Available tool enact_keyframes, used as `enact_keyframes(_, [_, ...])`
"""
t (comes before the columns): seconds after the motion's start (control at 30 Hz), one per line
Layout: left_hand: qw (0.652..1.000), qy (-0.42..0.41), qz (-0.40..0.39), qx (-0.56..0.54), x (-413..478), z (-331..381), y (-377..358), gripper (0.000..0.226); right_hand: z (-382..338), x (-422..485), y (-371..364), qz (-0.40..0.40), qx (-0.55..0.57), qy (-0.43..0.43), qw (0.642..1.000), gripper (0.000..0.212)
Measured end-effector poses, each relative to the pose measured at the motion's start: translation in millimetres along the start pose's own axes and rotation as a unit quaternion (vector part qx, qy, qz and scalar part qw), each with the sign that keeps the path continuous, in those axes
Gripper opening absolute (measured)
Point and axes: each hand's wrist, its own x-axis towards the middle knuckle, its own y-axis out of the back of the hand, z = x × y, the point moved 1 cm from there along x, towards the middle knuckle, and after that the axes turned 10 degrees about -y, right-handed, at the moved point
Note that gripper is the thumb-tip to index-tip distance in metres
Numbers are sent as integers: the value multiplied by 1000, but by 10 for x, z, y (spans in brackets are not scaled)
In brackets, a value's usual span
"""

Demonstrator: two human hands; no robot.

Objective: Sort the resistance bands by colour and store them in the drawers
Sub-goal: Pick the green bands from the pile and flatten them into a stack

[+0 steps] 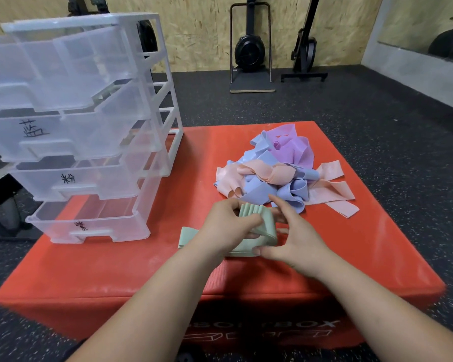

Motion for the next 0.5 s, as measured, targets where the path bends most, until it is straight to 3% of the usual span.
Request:
enact_keyframes(0.33, [994, 28, 68, -76, -32, 99, 523, 6, 1, 151, -244, -11, 16, 43, 999, 66])
enact_keyframes(0.5, [993, 50, 75, -83, -55, 38, 654, 7, -78, 118, -59, -18, -19, 70, 997, 60])
